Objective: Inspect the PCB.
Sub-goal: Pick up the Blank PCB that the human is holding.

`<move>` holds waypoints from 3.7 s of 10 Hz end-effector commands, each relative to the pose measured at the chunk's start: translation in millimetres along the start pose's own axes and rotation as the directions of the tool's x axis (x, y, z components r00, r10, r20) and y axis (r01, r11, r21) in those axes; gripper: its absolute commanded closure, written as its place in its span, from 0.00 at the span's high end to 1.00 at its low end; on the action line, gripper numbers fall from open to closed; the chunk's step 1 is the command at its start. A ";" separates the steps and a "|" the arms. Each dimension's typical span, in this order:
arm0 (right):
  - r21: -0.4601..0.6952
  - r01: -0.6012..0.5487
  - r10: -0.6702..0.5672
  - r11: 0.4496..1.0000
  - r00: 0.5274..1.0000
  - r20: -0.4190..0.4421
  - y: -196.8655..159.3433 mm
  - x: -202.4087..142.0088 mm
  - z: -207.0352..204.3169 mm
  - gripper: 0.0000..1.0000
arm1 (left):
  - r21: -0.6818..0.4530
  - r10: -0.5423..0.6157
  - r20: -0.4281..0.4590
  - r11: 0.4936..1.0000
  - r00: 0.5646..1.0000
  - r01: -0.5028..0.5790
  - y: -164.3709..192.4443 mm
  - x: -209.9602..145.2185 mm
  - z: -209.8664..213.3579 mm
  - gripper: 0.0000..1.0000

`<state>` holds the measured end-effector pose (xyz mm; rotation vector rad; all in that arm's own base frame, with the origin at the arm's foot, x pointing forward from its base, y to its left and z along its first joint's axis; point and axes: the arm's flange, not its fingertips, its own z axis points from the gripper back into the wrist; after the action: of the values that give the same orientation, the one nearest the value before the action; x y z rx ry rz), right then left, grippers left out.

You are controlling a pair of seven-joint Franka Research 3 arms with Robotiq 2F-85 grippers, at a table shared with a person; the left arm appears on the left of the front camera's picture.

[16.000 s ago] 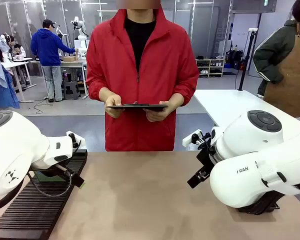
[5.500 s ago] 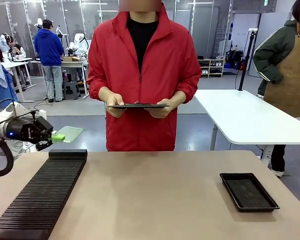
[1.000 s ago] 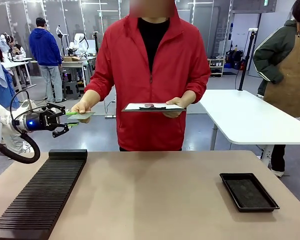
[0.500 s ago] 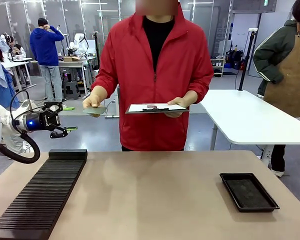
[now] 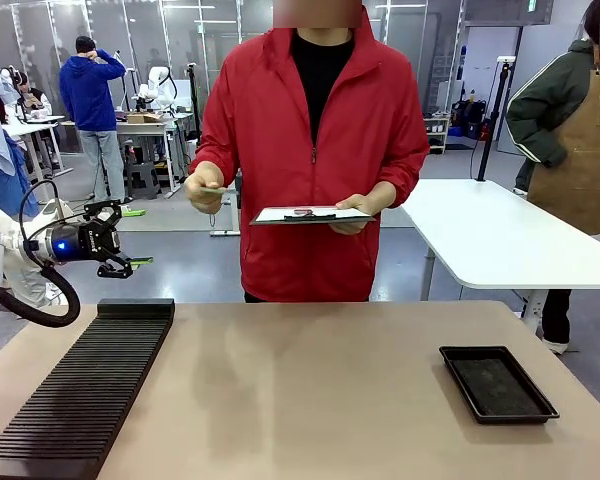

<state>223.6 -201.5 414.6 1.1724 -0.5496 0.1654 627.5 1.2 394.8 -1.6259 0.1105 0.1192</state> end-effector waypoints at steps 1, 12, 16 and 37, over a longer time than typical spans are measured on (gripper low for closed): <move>0.011 -0.019 0.019 1.000 1.000 0.011 -0.3 0.8 0.6 1.00 | 0.001 0.001 0.002 1.000 1.000 -0.001 0.1 0.2 -0.1 1.00; 0.011 -0.019 0.019 1.000 1.000 0.011 -0.3 0.8 0.6 1.00 | 0.012 -0.098 -0.085 0.995 0.992 0.099 -56.4 -100.3 88.9 1.00; 0.011 -0.019 0.019 1.000 1.000 0.011 -0.3 0.8 0.6 1.00 | 0.030 -0.222 -0.028 0.975 0.975 0.222 -35.5 -213.1 156.4 1.00; 0.011 -0.019 0.019 1.000 1.000 0.011 -0.3 0.8 0.6 1.00 | 0.078 -0.268 0.120 0.962 0.956 0.260 8.2 -289.8 194.9 1.00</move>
<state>224.5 -201.8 414.1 1.1728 -0.5484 0.1638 340.8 194.3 417.2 -1.5373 -0.2083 0.0177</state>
